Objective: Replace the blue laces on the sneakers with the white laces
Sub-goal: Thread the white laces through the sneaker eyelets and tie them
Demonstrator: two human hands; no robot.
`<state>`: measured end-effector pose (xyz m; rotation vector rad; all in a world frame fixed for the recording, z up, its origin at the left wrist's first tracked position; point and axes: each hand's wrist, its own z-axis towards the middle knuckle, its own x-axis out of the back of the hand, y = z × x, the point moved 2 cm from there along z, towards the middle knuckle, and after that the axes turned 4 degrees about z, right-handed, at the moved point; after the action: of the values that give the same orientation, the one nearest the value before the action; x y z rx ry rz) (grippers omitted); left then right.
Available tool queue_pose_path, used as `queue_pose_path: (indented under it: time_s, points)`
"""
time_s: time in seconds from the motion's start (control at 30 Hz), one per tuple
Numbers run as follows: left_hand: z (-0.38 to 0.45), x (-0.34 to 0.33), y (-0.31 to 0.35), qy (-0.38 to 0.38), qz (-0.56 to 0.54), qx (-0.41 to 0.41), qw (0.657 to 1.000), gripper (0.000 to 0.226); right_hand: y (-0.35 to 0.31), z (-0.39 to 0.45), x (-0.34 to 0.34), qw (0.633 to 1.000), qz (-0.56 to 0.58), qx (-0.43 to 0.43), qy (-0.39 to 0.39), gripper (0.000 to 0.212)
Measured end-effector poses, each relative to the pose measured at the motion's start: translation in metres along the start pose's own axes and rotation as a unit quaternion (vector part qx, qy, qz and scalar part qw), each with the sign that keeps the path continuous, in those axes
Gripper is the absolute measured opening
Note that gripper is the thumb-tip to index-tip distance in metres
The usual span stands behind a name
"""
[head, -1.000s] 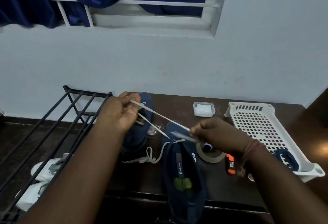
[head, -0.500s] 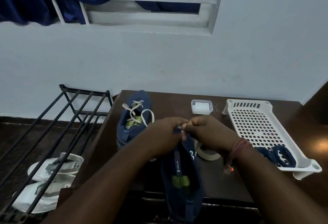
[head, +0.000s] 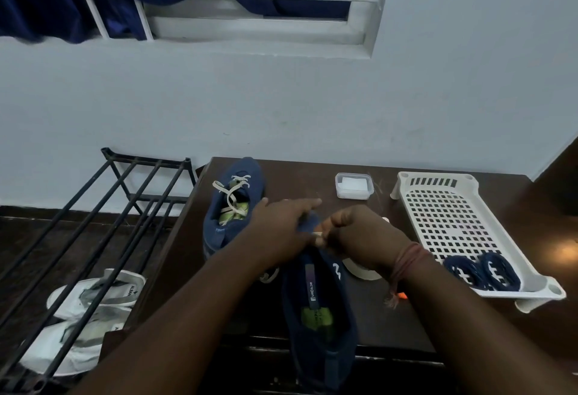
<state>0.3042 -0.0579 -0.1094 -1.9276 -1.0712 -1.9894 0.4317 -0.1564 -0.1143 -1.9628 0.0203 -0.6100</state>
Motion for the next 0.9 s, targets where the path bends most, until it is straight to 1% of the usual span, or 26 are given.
queue_pose_path:
  time_s: [0.03,0.07,0.1,0.13,0.2,0.23,0.27,0.3,0.37,0.4,0.43,0.47,0.5,0.53,0.6,0.63,0.67,0.73,0.83,0.87,0.9]
  points:
    - [0.002,-0.002,0.004,0.011,-0.028,-0.019,0.999,0.050,-0.001,0.000,-0.002,1.000,0.026,0.002,0.008,0.022]
    - [0.004,-0.003,0.004,0.021,-0.064,-0.021,0.998,0.039,-0.002,0.000,-0.003,0.998,0.051,0.001,0.024,0.017]
    - [0.005,-0.004,0.003,0.026,-0.094,-0.016,0.995,0.028,-0.001,0.002,-0.003,0.996,0.071,0.000,0.043,0.010]
    - [0.005,-0.005,0.001,0.031,-0.106,-0.004,0.994,0.017,0.001,0.002,-0.002,0.995,0.078,-0.002,0.060,0.007]
    - [0.005,-0.008,-0.002,0.059,-0.101,0.021,0.993,0.005,0.005,0.003,-0.001,0.998,0.035,-0.006,0.061,0.022]
    - [0.004,-0.009,-0.003,0.080,-0.096,0.029,0.992,0.004,0.005,0.001,-0.003,0.999,-0.004,-0.018,0.044,0.030]
    - [0.005,-0.012,-0.005,0.091,-0.097,0.040,0.990,0.007,0.007,-0.001,-0.006,0.998,-0.048,-0.027,0.024,0.033]
    - [0.006,-0.015,-0.006,0.088,-0.095,0.050,0.990,0.012,0.008,-0.003,-0.009,0.995,-0.093,-0.032,0.006,0.030]
    - [0.007,-0.025,-0.003,0.072,-0.060,0.056,0.994,0.014,0.010,-0.001,-0.014,0.988,-0.148,-0.027,0.016,0.025]
    - [0.008,-0.027,0.000,0.107,-0.026,0.041,0.993,0.011,0.013,0.002,-0.014,0.984,-0.173,-0.023,0.027,0.025]
    - [0.008,-0.027,0.005,0.133,0.005,0.024,0.991,0.015,0.016,0.006,-0.012,0.984,-0.175,-0.013,0.042,0.025]
    - [0.008,-0.026,0.009,0.147,0.030,0.005,0.989,0.025,0.018,0.010,-0.010,0.985,-0.170,-0.014,0.041,0.023]
    - [0.008,-0.030,0.009,0.155,0.041,-0.002,0.987,0.028,0.020,0.014,-0.007,0.985,-0.166,-0.028,0.029,0.018]
    - [0.009,-0.038,0.008,0.148,0.049,0.002,0.988,0.025,0.024,0.017,-0.005,0.986,-0.162,-0.047,0.012,0.018]
    - [0.006,-0.052,0.004,0.154,0.045,0.014,0.987,0.025,0.027,0.017,-0.001,0.973,-0.216,-0.075,-0.012,0.032]
    - [0.003,-0.053,0.005,0.161,0.034,0.024,0.986,0.026,0.024,0.014,0.000,0.968,-0.234,-0.089,0.000,0.039]
    - [0.002,-0.053,0.005,0.161,0.033,0.033,0.986,0.027,0.024,0.014,0.002,0.969,-0.225,-0.098,0.003,0.043]
    - [0.003,-0.053,0.008,0.145,0.037,0.046,0.988,0.026,0.020,0.017,0.003,0.970,-0.202,-0.134,0.005,0.044]
    - [0.002,-0.056,0.009,0.103,0.044,0.058,0.992,0.025,0.022,0.020,0.003,0.977,-0.184,-0.111,0.002,0.043]
    - [0.002,-0.057,0.009,0.095,0.041,0.062,0.993,0.025,0.024,0.018,0.001,0.980,-0.165,-0.107,-0.009,0.044]
    - [0.001,-0.057,0.011,0.092,0.038,0.063,0.993,0.024,0.026,0.015,0.000,0.988,-0.098,-0.114,-0.031,0.044]
